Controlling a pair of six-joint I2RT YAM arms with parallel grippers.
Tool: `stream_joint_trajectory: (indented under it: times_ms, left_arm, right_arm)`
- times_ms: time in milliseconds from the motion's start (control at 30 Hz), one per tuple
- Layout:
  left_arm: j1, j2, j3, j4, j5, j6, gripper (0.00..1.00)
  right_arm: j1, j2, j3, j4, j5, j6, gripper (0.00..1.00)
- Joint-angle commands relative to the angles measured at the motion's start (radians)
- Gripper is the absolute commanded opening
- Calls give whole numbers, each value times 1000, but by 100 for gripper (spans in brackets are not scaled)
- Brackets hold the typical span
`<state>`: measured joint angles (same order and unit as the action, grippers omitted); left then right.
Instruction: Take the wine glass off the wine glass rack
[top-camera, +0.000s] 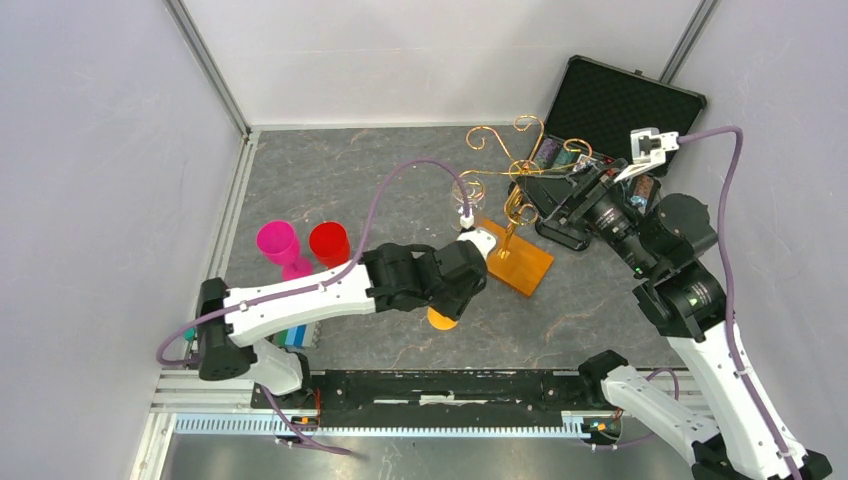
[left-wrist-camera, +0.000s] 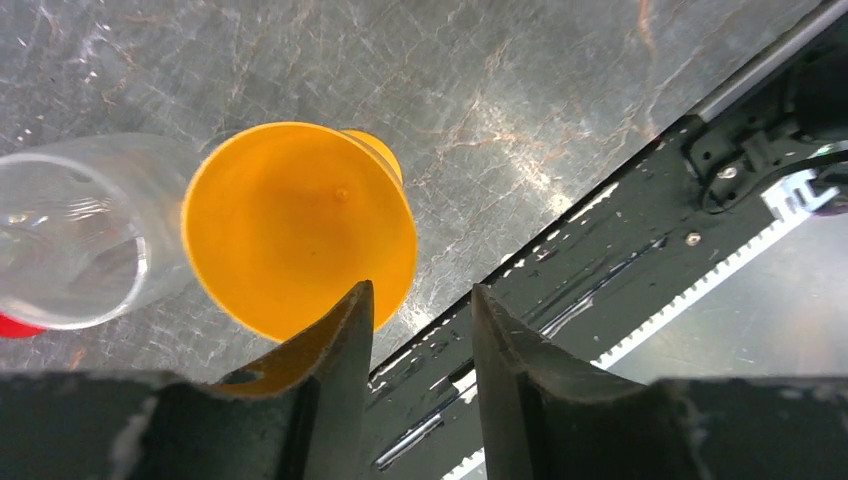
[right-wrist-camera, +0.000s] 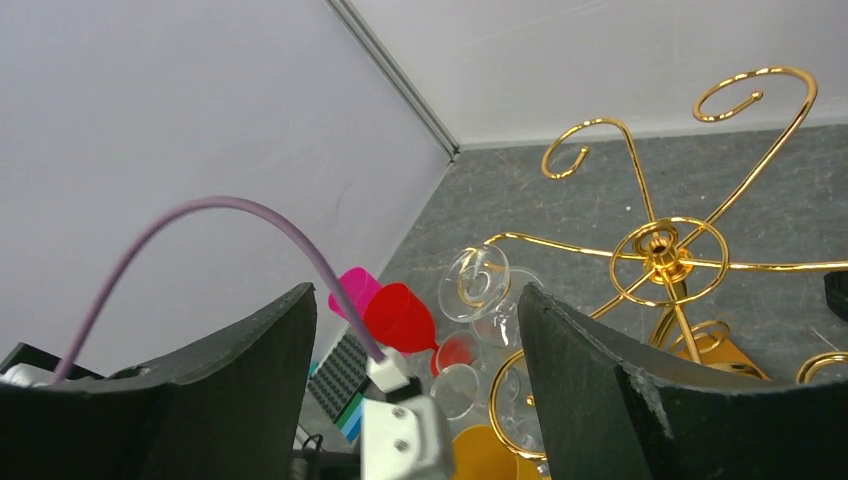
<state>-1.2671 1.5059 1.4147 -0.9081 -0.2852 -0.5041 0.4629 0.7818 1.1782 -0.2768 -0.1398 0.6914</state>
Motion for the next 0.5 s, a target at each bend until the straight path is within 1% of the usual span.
stream_joint_trajectory:
  times_ms: [0, 33, 133, 233, 333, 467]
  left_arm:
    - [44, -133, 64, 56, 48, 19, 50]
    - [59, -155, 63, 65, 62, 25, 54]
    - [128, -229, 58, 101, 119, 39, 61]
    - [226, -287, 49, 147, 196, 38, 69]
    - [310, -330, 47, 192, 226, 13, 75]
    - [411, -366, 28, 289, 270, -59, 81]
  right_arm:
    - [2, 26, 19, -31, -34, -15, 78]
    - [3, 37, 27, -38, -41, -20, 78]
    - [3, 58, 37, -41, -77, -19, 76]
    - [3, 82, 43, -38, -98, -12, 71]
    - [3, 122, 64, -46, -126, -11, 63]
    - [3, 182, 114, -81, -125, -25, 59]
